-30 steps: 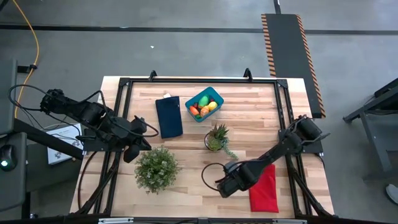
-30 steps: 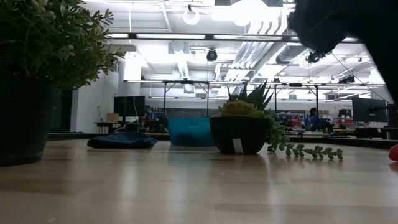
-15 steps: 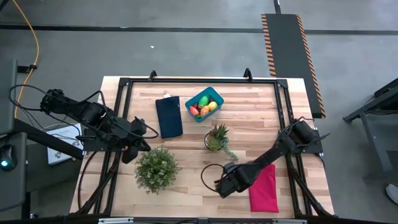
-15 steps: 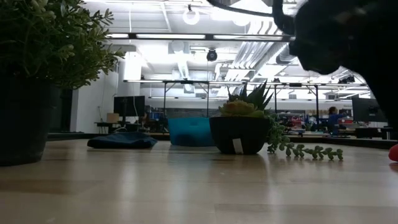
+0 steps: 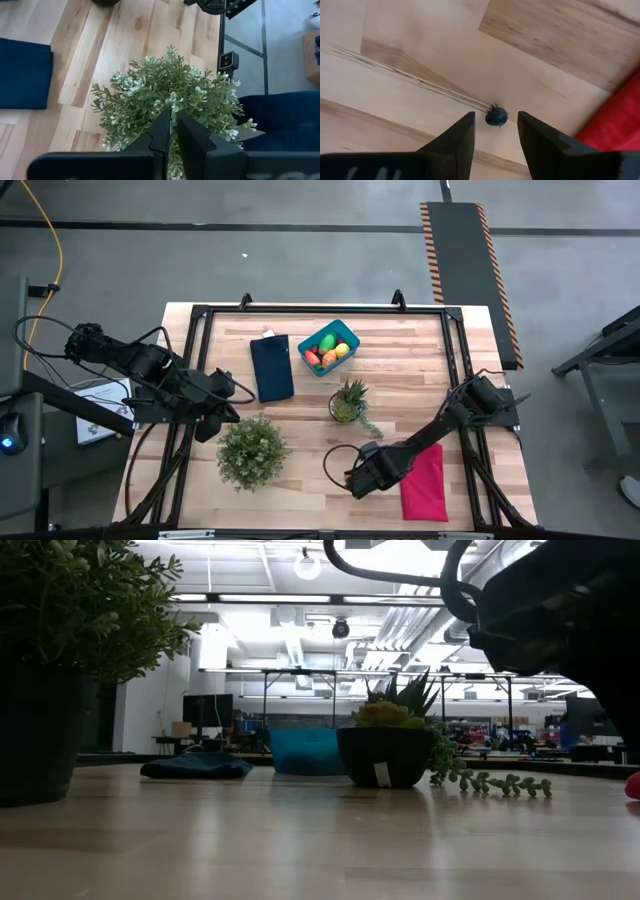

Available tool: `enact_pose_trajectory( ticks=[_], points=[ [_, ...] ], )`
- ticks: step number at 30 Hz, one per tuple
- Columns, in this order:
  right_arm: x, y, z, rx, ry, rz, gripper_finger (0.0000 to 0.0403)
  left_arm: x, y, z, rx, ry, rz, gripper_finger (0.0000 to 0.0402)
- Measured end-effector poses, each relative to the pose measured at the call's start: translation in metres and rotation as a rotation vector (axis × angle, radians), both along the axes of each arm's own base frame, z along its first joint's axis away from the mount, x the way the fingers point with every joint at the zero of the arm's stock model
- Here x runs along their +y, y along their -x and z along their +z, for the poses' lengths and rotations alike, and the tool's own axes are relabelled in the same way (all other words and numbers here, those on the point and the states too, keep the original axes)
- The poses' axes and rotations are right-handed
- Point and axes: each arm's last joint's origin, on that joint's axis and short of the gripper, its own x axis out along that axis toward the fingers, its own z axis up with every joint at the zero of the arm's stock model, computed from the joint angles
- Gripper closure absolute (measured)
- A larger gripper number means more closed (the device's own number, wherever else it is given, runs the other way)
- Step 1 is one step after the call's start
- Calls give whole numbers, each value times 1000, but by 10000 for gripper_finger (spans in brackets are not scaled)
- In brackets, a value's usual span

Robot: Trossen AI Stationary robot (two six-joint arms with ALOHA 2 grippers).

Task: Pick and placing Produce into tupperware
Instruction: Put the blue berry into the bin

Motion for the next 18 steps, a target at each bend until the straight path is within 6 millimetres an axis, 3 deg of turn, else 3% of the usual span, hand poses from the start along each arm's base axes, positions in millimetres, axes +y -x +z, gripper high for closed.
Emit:
enact_pose_trajectory(
  ticks=[18],
  points=[
    [-1,1,0,8,22,-11,263,0,0,0,-3,-11,-13,376]
  ],
)
